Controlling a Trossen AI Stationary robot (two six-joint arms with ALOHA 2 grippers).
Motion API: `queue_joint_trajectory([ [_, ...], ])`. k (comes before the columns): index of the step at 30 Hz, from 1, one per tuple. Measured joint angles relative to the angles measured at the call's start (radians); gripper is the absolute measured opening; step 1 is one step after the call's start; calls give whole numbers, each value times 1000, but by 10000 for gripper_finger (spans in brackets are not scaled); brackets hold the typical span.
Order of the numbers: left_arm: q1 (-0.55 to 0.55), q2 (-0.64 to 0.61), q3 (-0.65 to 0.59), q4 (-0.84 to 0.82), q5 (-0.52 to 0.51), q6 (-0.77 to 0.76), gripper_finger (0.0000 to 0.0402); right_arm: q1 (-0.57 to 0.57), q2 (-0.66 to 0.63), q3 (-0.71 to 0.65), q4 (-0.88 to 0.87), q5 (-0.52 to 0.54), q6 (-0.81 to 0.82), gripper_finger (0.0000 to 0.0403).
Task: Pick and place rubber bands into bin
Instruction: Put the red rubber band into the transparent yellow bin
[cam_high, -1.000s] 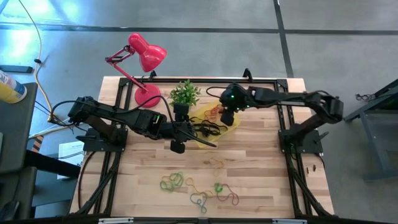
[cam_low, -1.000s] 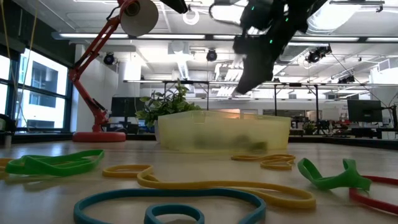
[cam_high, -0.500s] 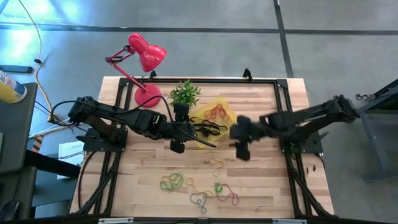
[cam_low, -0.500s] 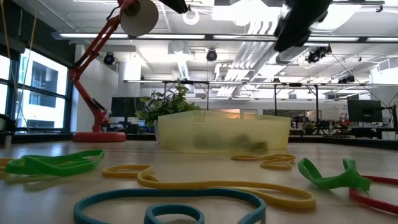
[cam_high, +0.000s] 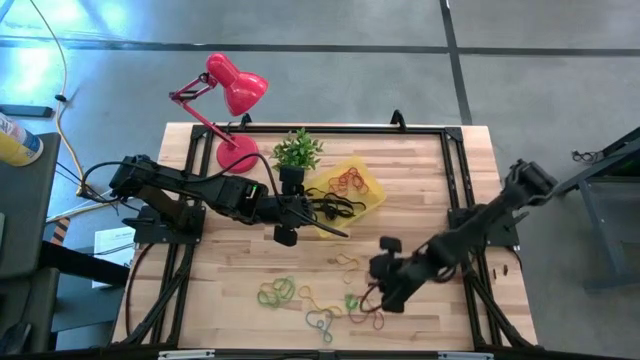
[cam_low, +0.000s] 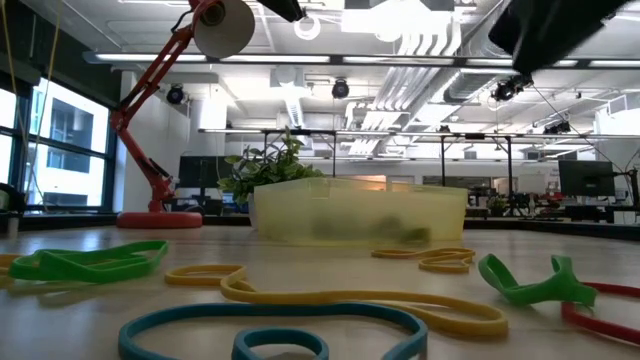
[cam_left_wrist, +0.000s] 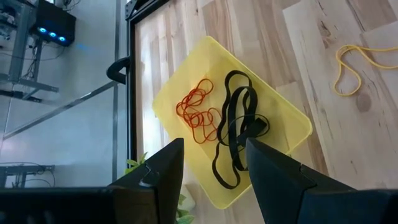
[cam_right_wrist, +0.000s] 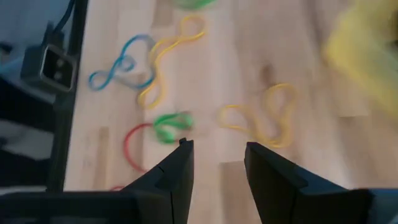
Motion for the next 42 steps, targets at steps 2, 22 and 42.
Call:
queue_joint_trajectory([
  [2,0,0,0,-1,0,0,161,8,54,0,45,-30,-8,133],
  [22,0,0,0,-5,53,-5,161,4,274,0,158,-173,36,133],
  [42,0,0,0,-14,50,-6,161,-11,370,4,213,-206,-29,127],
])
